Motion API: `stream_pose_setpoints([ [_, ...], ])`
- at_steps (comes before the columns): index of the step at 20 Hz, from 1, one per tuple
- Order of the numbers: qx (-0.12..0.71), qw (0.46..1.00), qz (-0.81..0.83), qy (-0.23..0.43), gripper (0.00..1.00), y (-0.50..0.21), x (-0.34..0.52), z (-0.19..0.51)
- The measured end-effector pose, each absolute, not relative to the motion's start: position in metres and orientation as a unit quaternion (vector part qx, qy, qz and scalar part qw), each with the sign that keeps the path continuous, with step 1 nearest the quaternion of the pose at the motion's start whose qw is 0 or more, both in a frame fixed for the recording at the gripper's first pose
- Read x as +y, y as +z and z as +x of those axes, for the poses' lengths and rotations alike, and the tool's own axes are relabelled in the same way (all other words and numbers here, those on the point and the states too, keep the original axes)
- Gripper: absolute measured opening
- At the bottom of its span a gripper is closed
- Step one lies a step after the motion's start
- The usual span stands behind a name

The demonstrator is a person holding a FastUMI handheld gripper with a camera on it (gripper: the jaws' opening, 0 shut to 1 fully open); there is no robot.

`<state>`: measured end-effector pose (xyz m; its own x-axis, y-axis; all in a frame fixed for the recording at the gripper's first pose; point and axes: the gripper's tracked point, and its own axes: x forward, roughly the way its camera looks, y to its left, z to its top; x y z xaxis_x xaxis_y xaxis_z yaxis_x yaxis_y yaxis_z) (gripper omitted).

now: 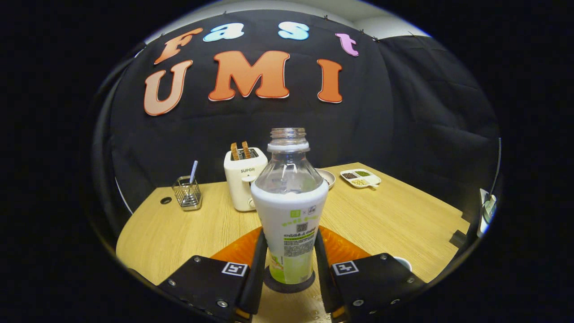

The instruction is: Take the bottle from table, then pour the juice into the cup, finally place the bottle on the coaster

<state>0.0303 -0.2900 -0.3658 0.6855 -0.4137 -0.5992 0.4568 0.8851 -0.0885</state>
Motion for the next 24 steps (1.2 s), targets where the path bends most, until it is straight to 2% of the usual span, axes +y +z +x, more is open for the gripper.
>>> stream_pose_setpoints([
  [15, 0.323, 0.92, 0.028, -0.221, 0.55, -0.405, -0.274, 0.025],
  [24, 0.31, 0.921, 0.061, -0.229, 0.65, -0.405, -0.276, 0.017],
])
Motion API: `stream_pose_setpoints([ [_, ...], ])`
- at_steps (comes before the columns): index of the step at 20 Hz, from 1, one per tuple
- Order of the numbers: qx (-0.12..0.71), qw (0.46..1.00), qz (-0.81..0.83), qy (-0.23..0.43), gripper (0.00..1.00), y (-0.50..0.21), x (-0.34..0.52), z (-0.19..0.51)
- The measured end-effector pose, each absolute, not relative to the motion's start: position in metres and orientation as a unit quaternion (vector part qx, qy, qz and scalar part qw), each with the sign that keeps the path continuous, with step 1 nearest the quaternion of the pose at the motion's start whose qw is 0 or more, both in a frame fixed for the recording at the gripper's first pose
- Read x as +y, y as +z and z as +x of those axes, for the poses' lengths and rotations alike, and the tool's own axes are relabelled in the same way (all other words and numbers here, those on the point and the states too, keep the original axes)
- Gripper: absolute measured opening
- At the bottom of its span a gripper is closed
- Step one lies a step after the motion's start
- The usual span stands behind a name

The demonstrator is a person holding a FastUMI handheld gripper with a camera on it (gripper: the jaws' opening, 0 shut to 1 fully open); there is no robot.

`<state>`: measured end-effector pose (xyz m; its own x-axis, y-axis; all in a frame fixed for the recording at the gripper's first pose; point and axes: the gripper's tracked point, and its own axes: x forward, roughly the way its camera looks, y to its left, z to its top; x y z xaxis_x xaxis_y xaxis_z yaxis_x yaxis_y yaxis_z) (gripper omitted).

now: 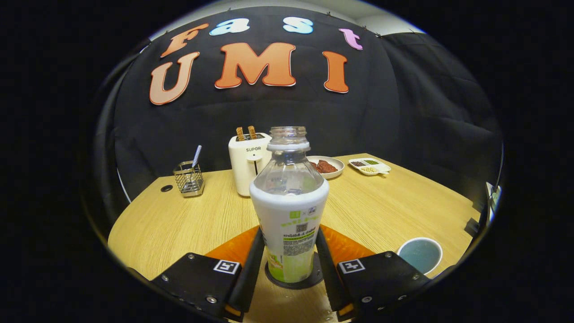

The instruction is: Take the bottle from table, then pour the juice into the cup, finally place the bottle on the coaster

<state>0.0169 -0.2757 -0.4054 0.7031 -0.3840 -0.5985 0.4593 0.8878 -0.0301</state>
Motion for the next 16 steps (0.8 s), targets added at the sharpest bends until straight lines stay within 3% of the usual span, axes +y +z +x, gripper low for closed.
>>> stream_pose_setpoints([
  [3, 0.303, 0.922, 0.066, -0.233, 0.69, -0.407, -0.277, 0.013],
  [5, 0.304, 0.921, 0.061, -0.238, 0.79, -0.406, -0.279, 0.008],
  [6, 0.302, 0.922, 0.061, -0.236, 0.9, -0.403, -0.28, 0.007],
  [8, 0.292, 0.924, 0.063, -0.237, 0.98, -0.393, -0.28, 0.005],
  [16, 0.232, 0.953, 0.06, -0.187, 0.98, -0.282, -0.24, 0.01],
])
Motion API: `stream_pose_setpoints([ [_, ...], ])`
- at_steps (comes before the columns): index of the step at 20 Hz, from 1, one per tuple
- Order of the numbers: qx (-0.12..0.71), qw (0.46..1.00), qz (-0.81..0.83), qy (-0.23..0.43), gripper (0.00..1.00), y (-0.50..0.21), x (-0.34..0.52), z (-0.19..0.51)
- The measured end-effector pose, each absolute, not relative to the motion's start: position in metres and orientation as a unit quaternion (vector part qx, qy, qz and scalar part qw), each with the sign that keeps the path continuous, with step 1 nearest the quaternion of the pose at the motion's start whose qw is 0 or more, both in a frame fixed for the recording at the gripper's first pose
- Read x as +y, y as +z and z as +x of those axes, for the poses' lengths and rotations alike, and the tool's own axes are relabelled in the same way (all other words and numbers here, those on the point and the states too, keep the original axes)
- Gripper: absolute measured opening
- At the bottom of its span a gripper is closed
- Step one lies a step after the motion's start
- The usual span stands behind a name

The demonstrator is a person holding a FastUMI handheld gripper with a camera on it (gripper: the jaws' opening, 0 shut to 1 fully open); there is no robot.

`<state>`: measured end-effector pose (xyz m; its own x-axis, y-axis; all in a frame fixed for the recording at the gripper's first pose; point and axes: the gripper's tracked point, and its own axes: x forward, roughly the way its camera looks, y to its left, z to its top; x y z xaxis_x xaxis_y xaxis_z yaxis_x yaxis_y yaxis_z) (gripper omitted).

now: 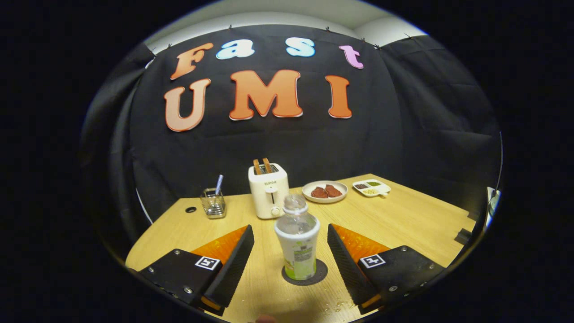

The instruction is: Take the bottle from table, then pour the juice into the cup, finally place the bottle on the coaster

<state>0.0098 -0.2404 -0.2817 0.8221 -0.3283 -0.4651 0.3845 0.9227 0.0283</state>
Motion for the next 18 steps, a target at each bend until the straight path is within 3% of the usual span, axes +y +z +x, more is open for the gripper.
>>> stream_pose_setpoints([
  [9, 0.139, 0.979, 0.097, -0.11, 0.97, -0.08, -0.12, 0.012],
  [18, 0.151, 0.982, 0.095, -0.054, 0.97, -0.077, -0.024, -0.045],
])
